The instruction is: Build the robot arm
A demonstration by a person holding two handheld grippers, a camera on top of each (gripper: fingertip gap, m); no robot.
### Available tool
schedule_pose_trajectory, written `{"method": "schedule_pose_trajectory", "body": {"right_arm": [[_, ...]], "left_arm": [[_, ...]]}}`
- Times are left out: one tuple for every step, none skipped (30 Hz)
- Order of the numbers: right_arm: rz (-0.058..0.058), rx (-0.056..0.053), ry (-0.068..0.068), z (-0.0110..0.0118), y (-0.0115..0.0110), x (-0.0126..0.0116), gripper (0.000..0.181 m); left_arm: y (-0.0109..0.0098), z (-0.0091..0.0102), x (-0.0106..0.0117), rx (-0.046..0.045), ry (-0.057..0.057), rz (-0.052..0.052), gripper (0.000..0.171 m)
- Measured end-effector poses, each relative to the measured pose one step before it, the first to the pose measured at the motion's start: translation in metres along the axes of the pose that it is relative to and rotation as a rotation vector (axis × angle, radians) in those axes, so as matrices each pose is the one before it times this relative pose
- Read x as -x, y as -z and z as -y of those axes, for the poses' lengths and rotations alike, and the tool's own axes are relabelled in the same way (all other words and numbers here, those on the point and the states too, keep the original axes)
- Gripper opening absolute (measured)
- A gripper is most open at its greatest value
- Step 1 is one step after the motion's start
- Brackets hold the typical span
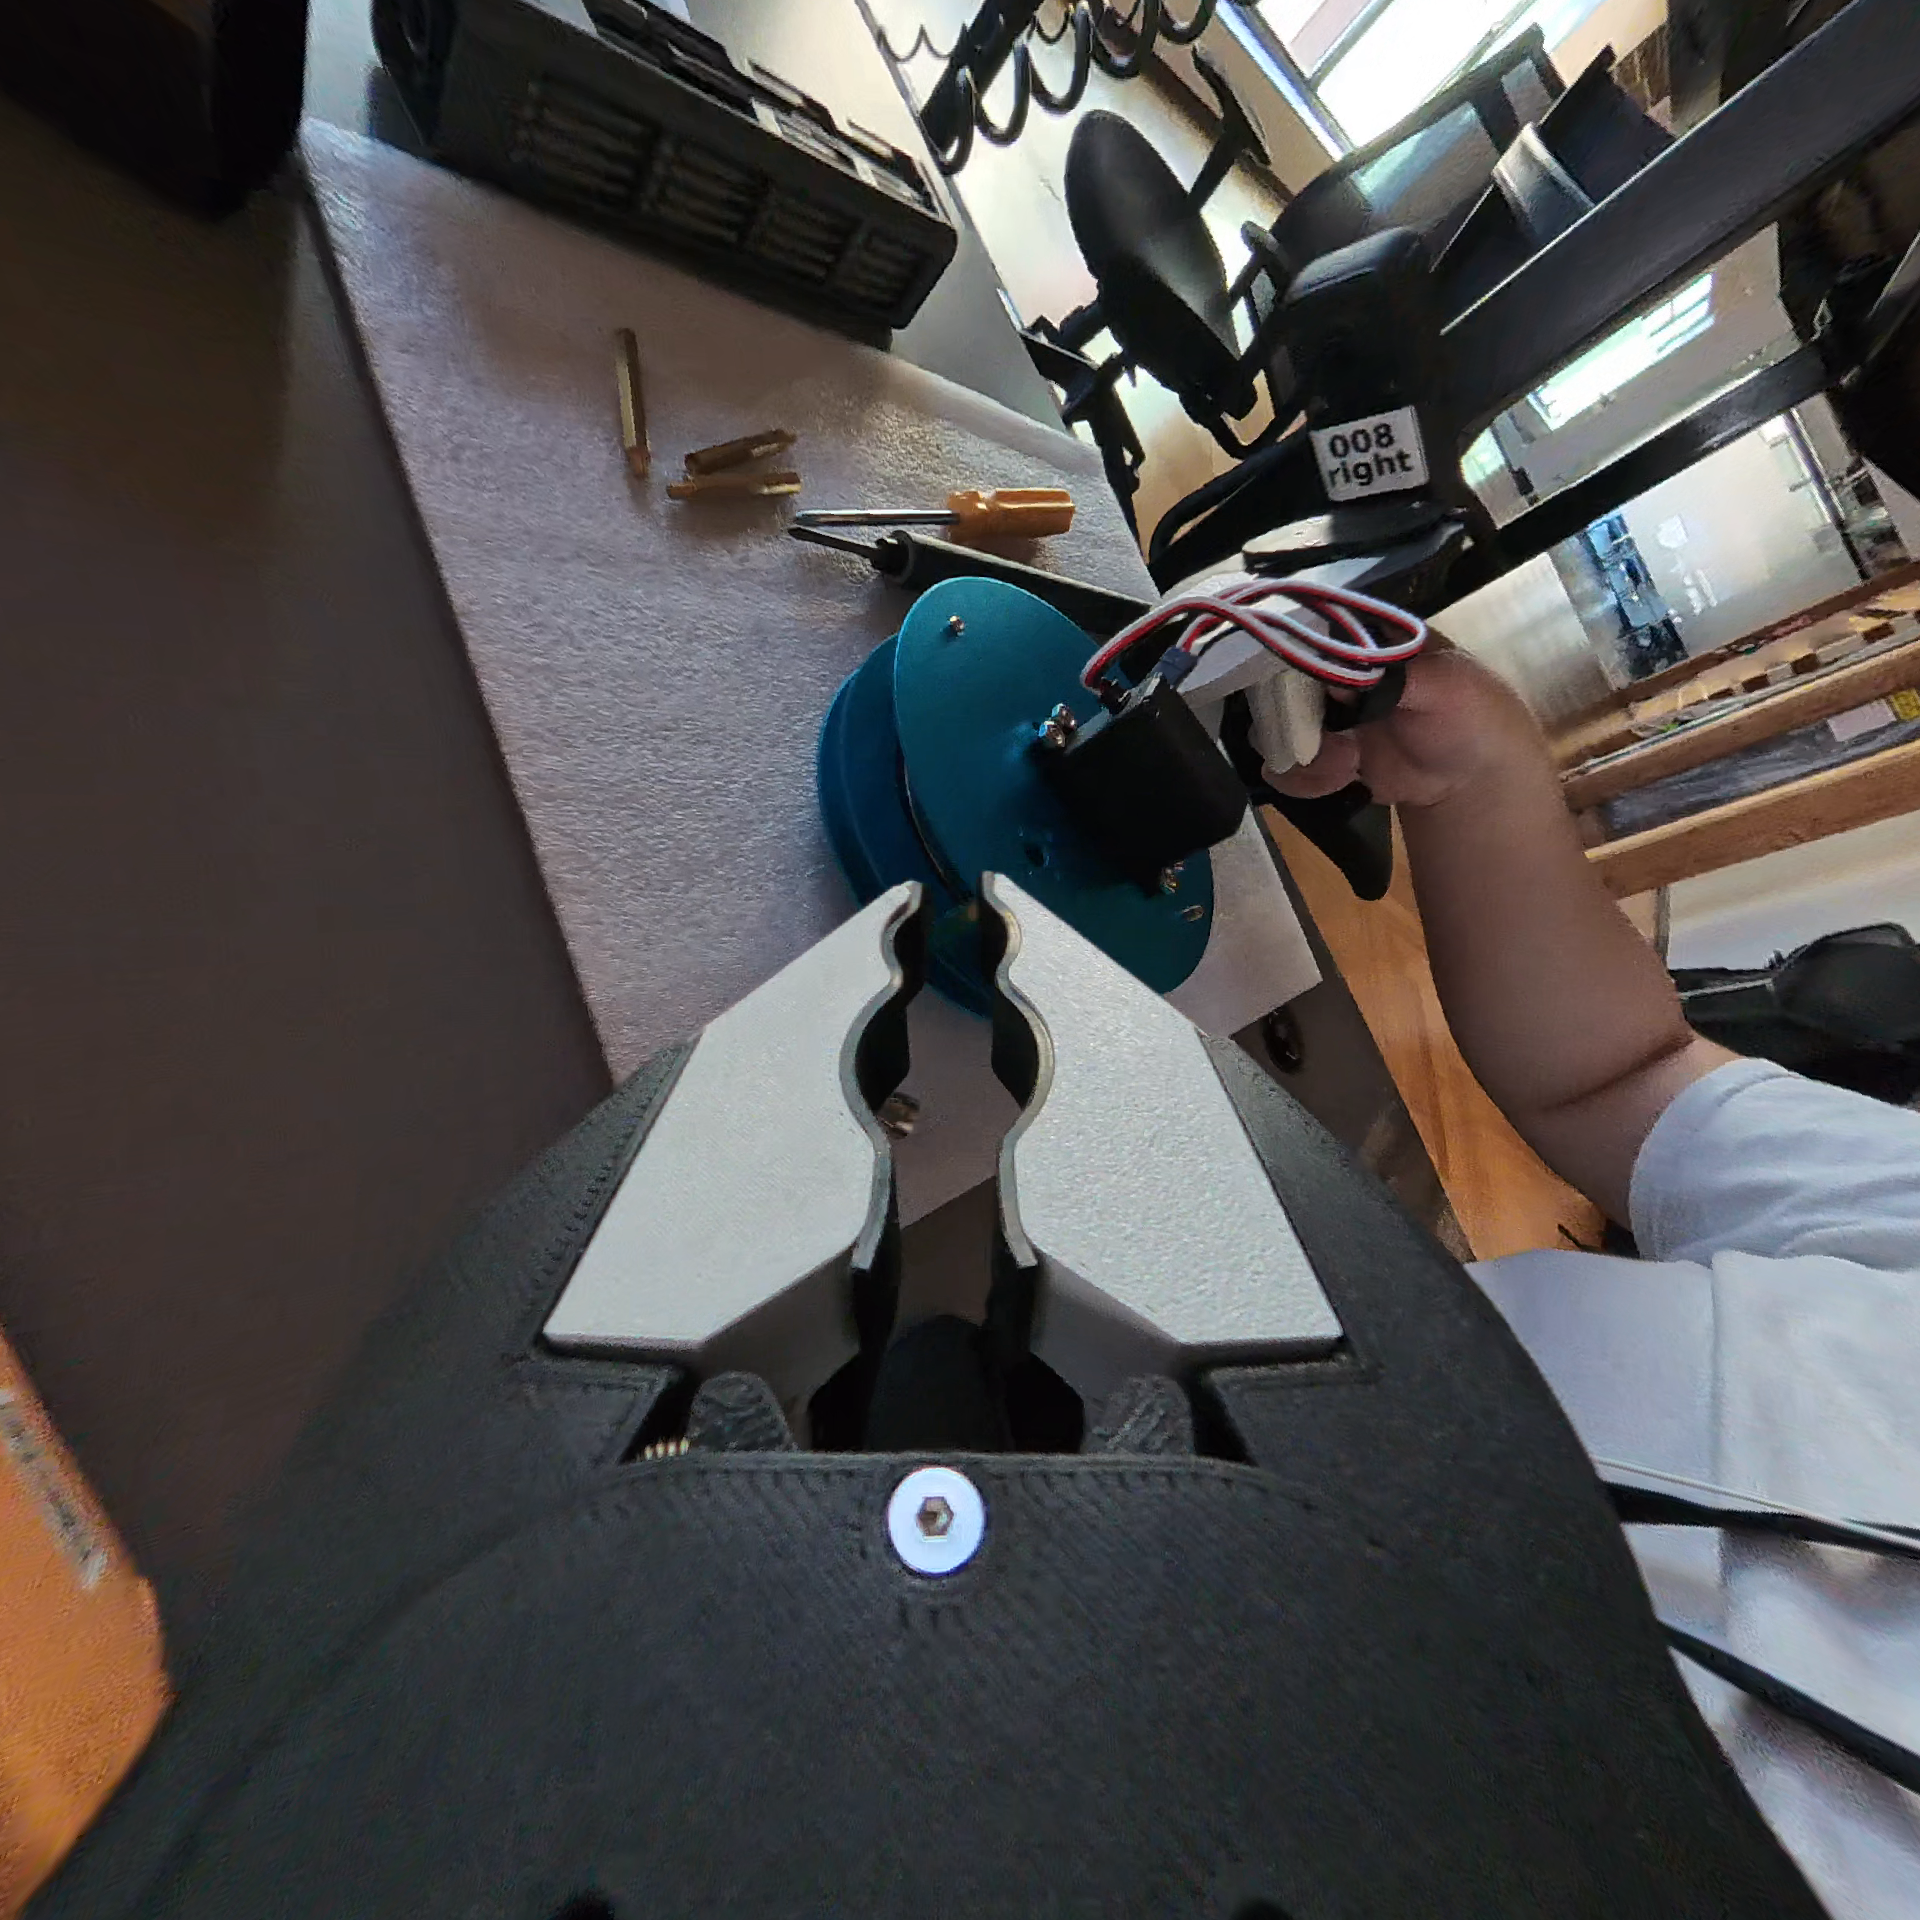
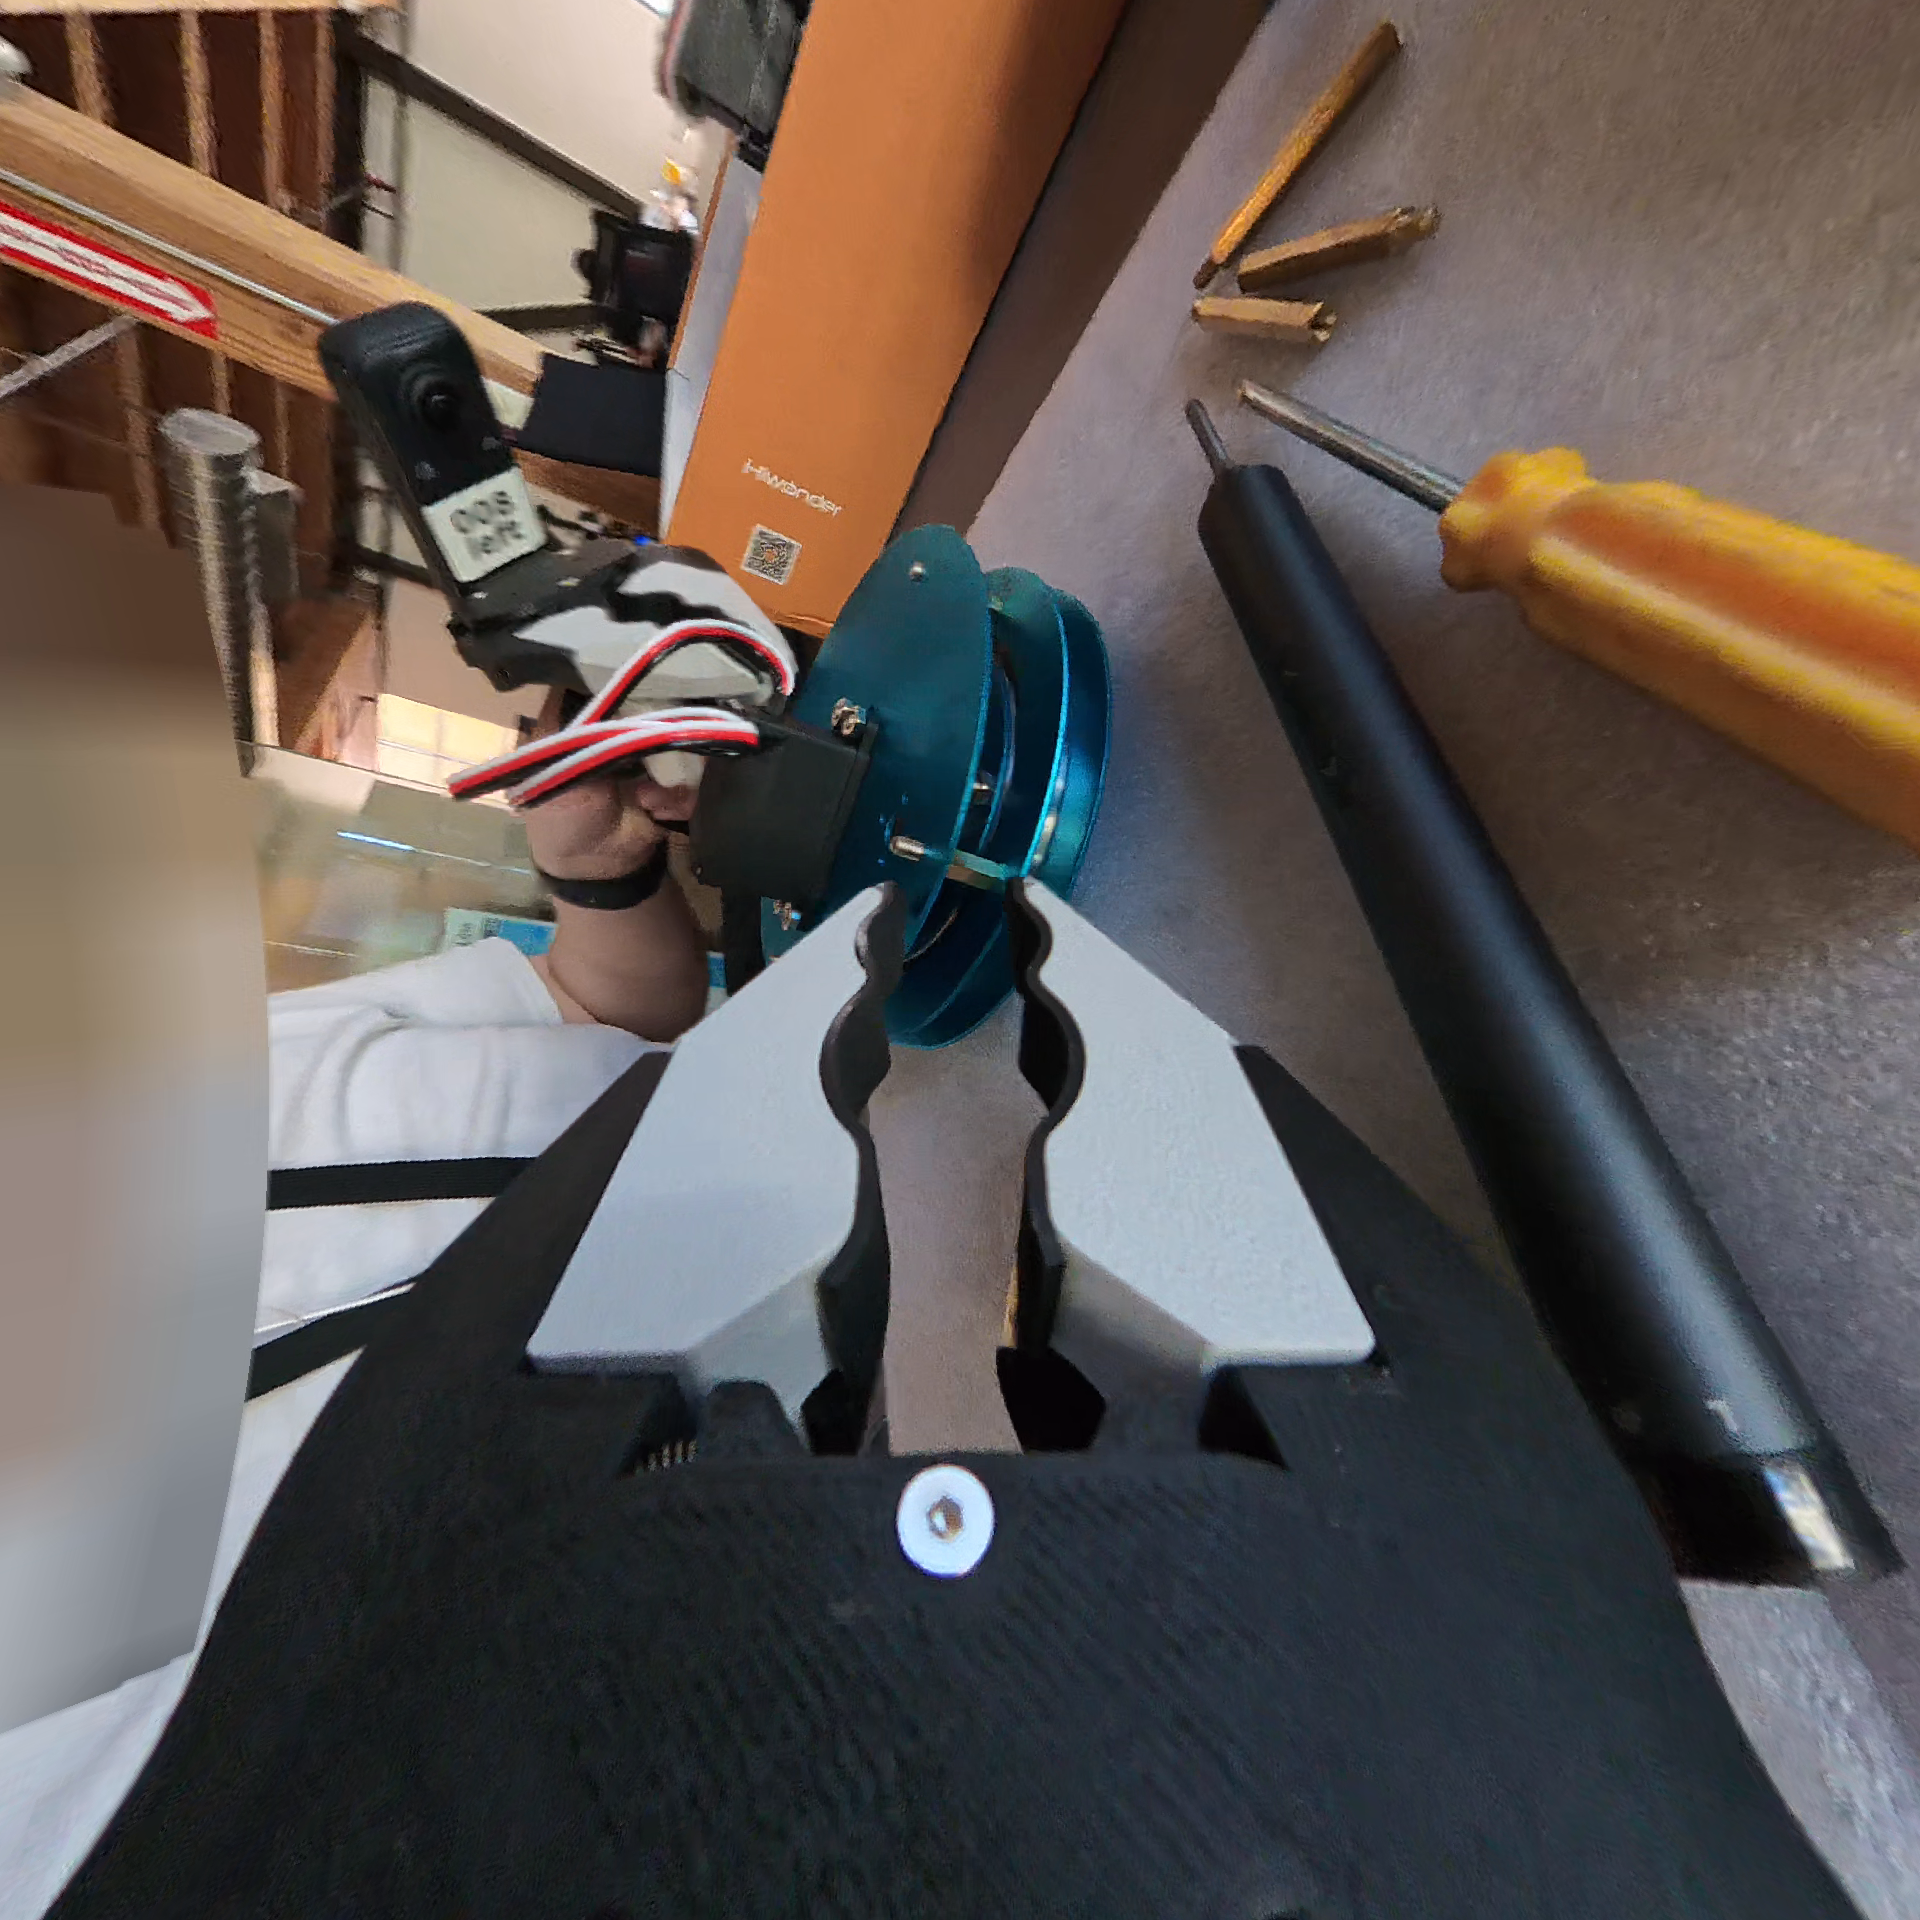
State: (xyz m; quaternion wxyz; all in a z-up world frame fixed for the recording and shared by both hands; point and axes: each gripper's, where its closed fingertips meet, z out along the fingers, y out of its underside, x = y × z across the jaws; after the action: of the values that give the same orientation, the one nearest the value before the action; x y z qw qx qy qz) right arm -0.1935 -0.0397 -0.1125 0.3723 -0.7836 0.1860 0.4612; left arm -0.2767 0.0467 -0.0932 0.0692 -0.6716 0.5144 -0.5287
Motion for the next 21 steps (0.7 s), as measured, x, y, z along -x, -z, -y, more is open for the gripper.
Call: {"method": "schedule_pose_trajectory", "body": {"right_arm": [[0.0128,-0.0086,-0.0195,0.00105,0.00003,-0.00033,0.016],[0.0199,-0.0039,-0.0151,0.00059,0.00077,0.00075,0.012],[0.0363,-0.0023,-0.0131,0.00021,0.00026,0.00359,0.004],[0.0167,-0.0022,-0.0140,-0.00004,-0.00006,0.00077,0.002],[0.0060,-0.0059,-0.0061,0.00049,-0.00011,-0.00054,0.002],[0.0092,-0.0006,-0.0018,-0.00034,-0.00016,0.00051,0.003],[0.0065,0.0032,-0.0023,-0.00074,-0.00021,0.00040,0.002],[0.0029,0.0017,-0.0004,-0.00035,0.00009,-0.00007,0.002],[0.0029,0.0012,-0.0026,-0.00022,0.00016,-0.00039,0.002],[0.0076,0.0029,-0.0086,-0.00035,0.00014,0.00035,0.001],[0.0053,0.0025,-0.0162,-0.00028,-0.00001,0.00060,0.001],[-0.0043,0.0019,-0.0073,0.00012,-0.00015,0.00069,0.001],[-0.0153,0.0042,0.0163,-0.00042,-0.00008,0.00072,0.001],[-0.0220,-0.0019,0.0204,0.00044,-0.00017,0.00003,0.001],[-0.0095,-0.0074,0.0043,0.00079,-0.00031,0.00095,0.001],[0.0076,-0.0027,-0.0054,-0.00037,-0.00052,0.00238,0.001],[0.0168,-0.0057,-0.0113,0.00000,-0.00048,0.00260,0.000],[0.0098,-0.0123,-0.0130,0.00045,-0.00023,0.00099,0.001],[0.0052,-0.0097,0.0003,0.00015,-0.00022,0.00051,0.001],[0.0030,-0.0090,0.0044,-0.00010,0.00004,0.00049,0.001],[-0.0064,-0.0093,-0.0002,-0.00042,0.00058,-0.00112,0.000]], "left_arm": [[-0.00380,-0.00328,-0.00014,0.02449,0.0012,0.0010,0.007],[-0.00393,-0.00372,-0.00010,0.02669,0.0010,-0.0022,0.007],[-0.00378,-0.00320,-0.00133,0.02209,0.0046,-0.0120,0.008],[-0.00246,-0.00099,-0.00211,0.00754,0.0134,-0.0205,0.009],[-0.00102,0.00094,-0.00138,-0.00372,0.0189,-0.0192,0.009],[-0.00078,0.00029,-0.00001,0.00142,0.0179,-0.0146,0.009],[-0.00151,-0.00050,-0.00095,0.00516,0.0206,-0.0245,0.008],[-0.00195,-0.00128,-0.00185,0.00633,0.0304,-0.0351,0.005],[-0.00124,-0.00073,-0.00093,0.00347,0.0302,-0.0266,0.006],[-0.00030,0.00002,0.00003,0.00111,-0.0049,-0.0027,0.005],[0.00014,0.00028,0.00047,0.00323,-0.0236,0.0088,0.005],[0.00027,0.00025,0.00056,0.00318,-0.0001,0.0014,0.004],[0.00024,0.00027,0.00059,0.00096,0.0145,-0.0032,0.004],[0.00017,-0.00019,0.00035,0.00232,0.0091,-0.0001,0.004],[0.00010,-0.00045,0.00064,0.00253,0.0015,0.0042,0.004],[0.00029,0.00013,0.00161,-0.00034,0.0016,0.0080,0.004],[0.00036,-0.00006,0.00168,0.00100,0.0014,0.0094,0.005],[0.00020,-0.00077,0.00061,0.00636,0.0055,0.0039,0.005],[0.00000,-0.00050,0.00030,0.00551,0.0052,0.0014,0.005],[0.00006,0.00018,0.00005,0.00242,0.0113,0.0014,0.005],[0.00004,-0.00040,-0.00108,0.00548,0.0144,-0.0007,0.005]]}}
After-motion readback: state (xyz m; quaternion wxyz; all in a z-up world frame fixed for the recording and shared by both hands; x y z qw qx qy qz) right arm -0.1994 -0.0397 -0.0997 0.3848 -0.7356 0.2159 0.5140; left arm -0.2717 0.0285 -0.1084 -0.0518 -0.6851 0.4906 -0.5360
